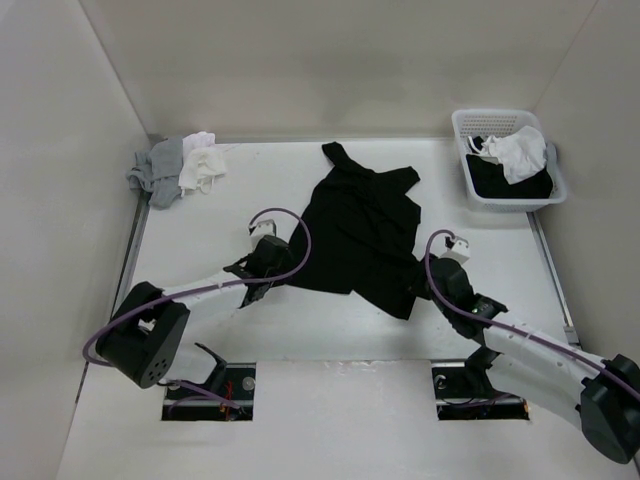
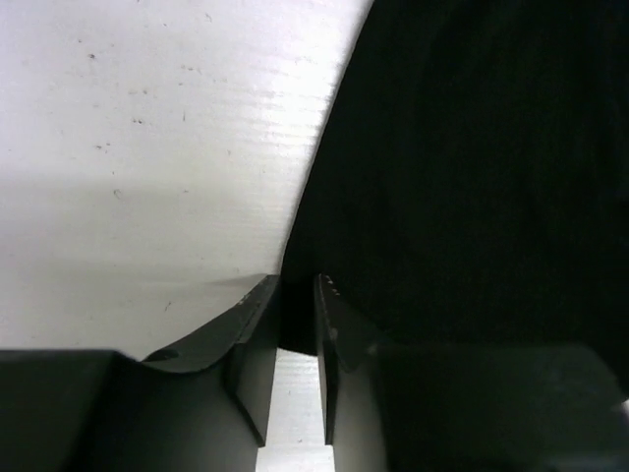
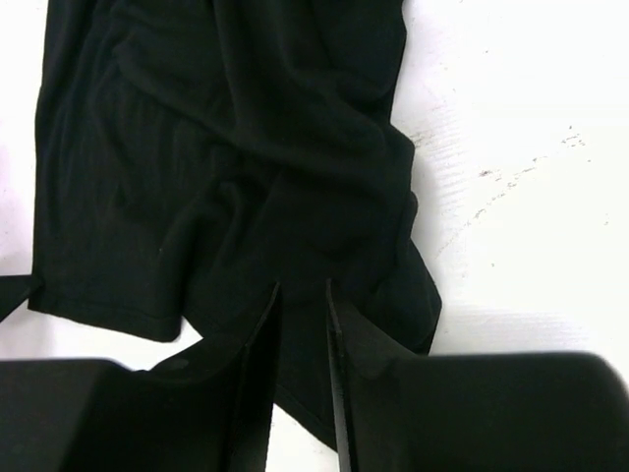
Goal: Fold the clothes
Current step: Flatten the tank top out
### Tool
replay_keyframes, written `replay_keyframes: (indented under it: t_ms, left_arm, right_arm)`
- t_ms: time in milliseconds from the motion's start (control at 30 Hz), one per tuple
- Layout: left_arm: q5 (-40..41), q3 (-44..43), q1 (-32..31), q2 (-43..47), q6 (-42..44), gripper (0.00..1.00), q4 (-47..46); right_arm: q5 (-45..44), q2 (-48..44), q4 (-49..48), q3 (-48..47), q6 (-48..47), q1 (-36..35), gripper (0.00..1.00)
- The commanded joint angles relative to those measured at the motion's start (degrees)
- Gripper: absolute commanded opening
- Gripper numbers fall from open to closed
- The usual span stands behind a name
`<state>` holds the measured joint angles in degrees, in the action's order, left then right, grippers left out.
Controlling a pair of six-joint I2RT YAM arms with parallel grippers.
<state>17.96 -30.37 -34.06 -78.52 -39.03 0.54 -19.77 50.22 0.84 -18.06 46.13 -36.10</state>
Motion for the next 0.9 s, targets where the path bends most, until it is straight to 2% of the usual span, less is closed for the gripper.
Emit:
replay_keyframes:
  t_ms: [0, 100, 267, 467, 633, 867]
  left_arm:
    - [-3.28, 0.13, 0.97, -0.76, -0.61, 0.14, -0.97]
    - [-2.84, 0.14, 1.59, 2.13, -0.61, 0.05, 0.07]
    - [-1.09, -1.36, 2.29, 13.54, -1.84, 0.03, 5.08]
    - [0.86, 1.36, 7.73, 26.82, -5.09, 0.02, 11.06]
    - [1.55, 5.58, 10.98, 33.16, -6.59, 0.02, 12.82]
    - [0.60, 7.87, 23.20, 42.83, -6.15, 0.02, 18.01]
  right_arm:
    - [-1.67, -0.99, -2.25, -0.57, 0.28, -0.60, 0.32]
    - [-2.38, -1.96, -0.41, -0.22, 1.41, -0.60, 0.41]
    - [-0.80, -1.18, 7.41, -0.92, 7.12, -2.52, 0.50]
    - [-0.97, 0.67, 16.11, -2.94, 13.45, -10.69, 0.50]
    - [-3.34, 2.34, 24.63, -4.96, 18.46, -16.41, 0.49]
    - [-5.11, 5.94, 28.96, -7.51, 23.21, -21.16, 0.45]
